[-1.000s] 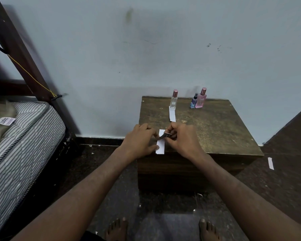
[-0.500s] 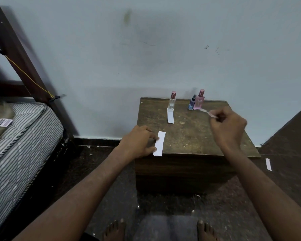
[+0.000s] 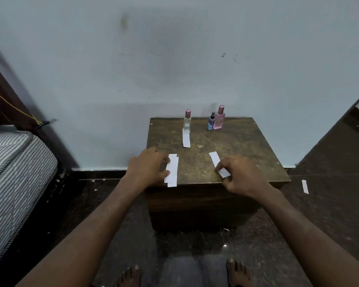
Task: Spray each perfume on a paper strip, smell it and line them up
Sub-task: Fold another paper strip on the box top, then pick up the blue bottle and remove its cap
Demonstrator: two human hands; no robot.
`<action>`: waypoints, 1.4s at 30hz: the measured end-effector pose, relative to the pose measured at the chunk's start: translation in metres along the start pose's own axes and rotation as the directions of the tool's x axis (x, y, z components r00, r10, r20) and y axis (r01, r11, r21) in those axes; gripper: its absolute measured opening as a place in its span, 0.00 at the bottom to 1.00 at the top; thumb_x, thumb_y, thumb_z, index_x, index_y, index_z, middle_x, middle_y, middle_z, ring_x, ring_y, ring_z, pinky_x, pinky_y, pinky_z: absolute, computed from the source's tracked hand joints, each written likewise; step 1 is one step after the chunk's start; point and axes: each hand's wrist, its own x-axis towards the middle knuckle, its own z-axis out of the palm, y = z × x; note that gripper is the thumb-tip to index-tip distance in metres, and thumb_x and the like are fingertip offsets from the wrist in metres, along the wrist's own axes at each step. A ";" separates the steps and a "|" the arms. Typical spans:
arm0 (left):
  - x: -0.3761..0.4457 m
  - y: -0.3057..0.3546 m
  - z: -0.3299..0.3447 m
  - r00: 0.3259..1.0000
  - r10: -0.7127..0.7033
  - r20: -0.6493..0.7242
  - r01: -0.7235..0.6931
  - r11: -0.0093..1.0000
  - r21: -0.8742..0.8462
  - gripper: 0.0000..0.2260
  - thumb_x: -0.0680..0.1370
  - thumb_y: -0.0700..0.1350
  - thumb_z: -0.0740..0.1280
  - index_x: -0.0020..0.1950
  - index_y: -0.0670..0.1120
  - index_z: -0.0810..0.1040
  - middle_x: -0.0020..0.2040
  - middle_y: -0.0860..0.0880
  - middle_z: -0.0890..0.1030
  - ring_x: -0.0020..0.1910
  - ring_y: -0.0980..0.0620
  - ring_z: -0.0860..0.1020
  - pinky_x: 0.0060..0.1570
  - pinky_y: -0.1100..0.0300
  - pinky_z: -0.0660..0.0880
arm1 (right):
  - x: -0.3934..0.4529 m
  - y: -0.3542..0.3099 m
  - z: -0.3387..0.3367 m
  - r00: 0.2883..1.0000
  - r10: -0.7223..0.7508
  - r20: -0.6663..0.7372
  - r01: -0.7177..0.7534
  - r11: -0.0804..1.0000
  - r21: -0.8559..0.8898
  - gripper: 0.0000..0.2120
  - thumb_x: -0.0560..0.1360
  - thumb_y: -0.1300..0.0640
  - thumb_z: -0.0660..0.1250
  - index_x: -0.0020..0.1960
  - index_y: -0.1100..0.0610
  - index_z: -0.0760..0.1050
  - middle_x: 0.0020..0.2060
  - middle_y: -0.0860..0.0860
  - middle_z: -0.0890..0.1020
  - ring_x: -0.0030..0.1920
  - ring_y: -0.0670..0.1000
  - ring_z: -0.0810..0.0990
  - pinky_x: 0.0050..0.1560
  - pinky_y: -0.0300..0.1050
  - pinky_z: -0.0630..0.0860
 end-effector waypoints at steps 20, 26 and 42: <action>0.038 0.012 0.016 0.994 -0.031 -0.106 0.028 0.999 -0.027 0.23 0.81 0.62 0.67 0.71 0.50 0.74 0.69 0.48 0.74 0.69 0.47 0.73 0.58 0.47 0.79 | 0.064 0.016 -0.008 0.914 0.190 -0.359 -0.132 0.975 0.179 0.14 0.78 0.48 0.73 0.61 0.51 0.83 0.47 0.46 0.84 0.47 0.46 0.81 0.48 0.44 0.77; 0.062 0.006 0.021 0.986 -0.098 -0.136 0.079 0.987 -0.136 0.23 0.85 0.56 0.63 0.76 0.44 0.70 0.75 0.44 0.72 0.74 0.44 0.70 0.68 0.45 0.74 | 0.090 0.020 -0.017 0.923 0.313 -0.224 -0.283 0.946 0.155 0.26 0.80 0.41 0.67 0.77 0.39 0.67 0.39 0.45 0.85 0.46 0.50 0.83 0.42 0.45 0.77; 0.099 0.019 0.013 0.960 -0.129 -0.249 0.144 0.989 0.041 0.18 0.84 0.60 0.62 0.41 0.49 0.73 0.43 0.50 0.80 0.47 0.47 0.80 0.41 0.54 0.71 | 0.155 0.032 -0.014 0.906 0.242 -0.347 -0.240 0.970 0.049 0.17 0.86 0.45 0.56 0.74 0.38 0.66 0.43 0.51 0.86 0.44 0.56 0.83 0.42 0.52 0.81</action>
